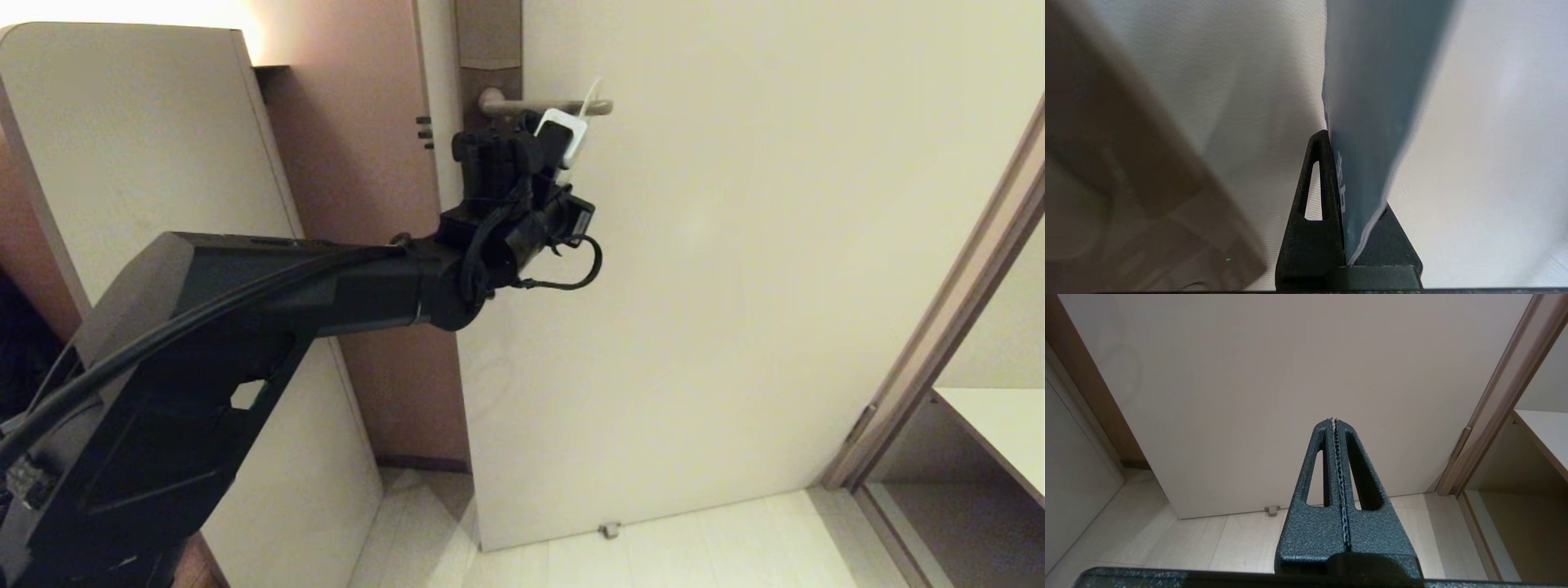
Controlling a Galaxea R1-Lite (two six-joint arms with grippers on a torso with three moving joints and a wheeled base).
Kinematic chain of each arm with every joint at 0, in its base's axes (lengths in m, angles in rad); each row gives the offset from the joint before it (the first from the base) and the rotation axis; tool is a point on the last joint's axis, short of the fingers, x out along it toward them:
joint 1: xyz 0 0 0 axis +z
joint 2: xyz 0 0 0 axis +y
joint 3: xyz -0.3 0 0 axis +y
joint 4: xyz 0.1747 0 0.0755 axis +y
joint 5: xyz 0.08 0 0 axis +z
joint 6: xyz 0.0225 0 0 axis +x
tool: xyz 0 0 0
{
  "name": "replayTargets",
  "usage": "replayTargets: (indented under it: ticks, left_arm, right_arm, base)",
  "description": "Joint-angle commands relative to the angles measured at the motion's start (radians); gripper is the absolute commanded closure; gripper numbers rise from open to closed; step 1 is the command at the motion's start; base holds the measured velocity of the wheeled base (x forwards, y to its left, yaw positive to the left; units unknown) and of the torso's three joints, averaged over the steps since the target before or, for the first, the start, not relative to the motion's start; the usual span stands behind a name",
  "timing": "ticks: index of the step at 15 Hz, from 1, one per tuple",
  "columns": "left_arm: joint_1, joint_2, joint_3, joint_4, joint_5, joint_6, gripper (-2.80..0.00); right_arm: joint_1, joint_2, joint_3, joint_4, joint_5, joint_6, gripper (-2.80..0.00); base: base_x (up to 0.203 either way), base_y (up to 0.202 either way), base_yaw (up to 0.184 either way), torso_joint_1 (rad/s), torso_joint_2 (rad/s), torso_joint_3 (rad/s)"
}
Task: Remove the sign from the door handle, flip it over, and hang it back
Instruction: Take down the sign
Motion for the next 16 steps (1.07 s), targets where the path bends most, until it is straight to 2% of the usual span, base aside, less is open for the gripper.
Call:
replayTargets:
  ticks: [1,2,4,10,16]
  left_arm:
    - [-0.007,0.006,0.0,-0.02,0.048,0.004,0.0]
    - [-0.013,0.012,0.0,-0.03,0.091,0.009,0.0]
    - [-0.02,0.032,0.0,-0.055,0.121,0.017,0.0]
    - [-0.031,0.068,0.0,-0.081,0.122,0.027,0.0]
    - [-0.006,0.072,-0.012,-0.079,0.099,0.043,0.0]
  right_arm:
    - [0.0,0.001,0.0,0.0,0.0,0.0,0.0]
    - [0.0,0.001,0.0,0.0,0.0,0.0,0.0]
    - [0.002,0.001,0.0,0.0,0.0,0.0,0.0]
    - [0.0,0.001,0.0,0.0,0.0,0.0,0.0]
    - [0.001,0.001,0.0,0.0,0.0,0.0,0.0]
  base:
    - [0.0,0.0,0.0,0.0,0.0,0.0]
    - [0.0,0.0,0.0,0.0,0.0,0.0]
    - [0.0,0.0,0.0,0.0,0.0,0.0]
    - [0.0,0.0,0.0,0.0,0.0,0.0]
    - [0.0,0.0,0.0,0.0,0.0,0.0]
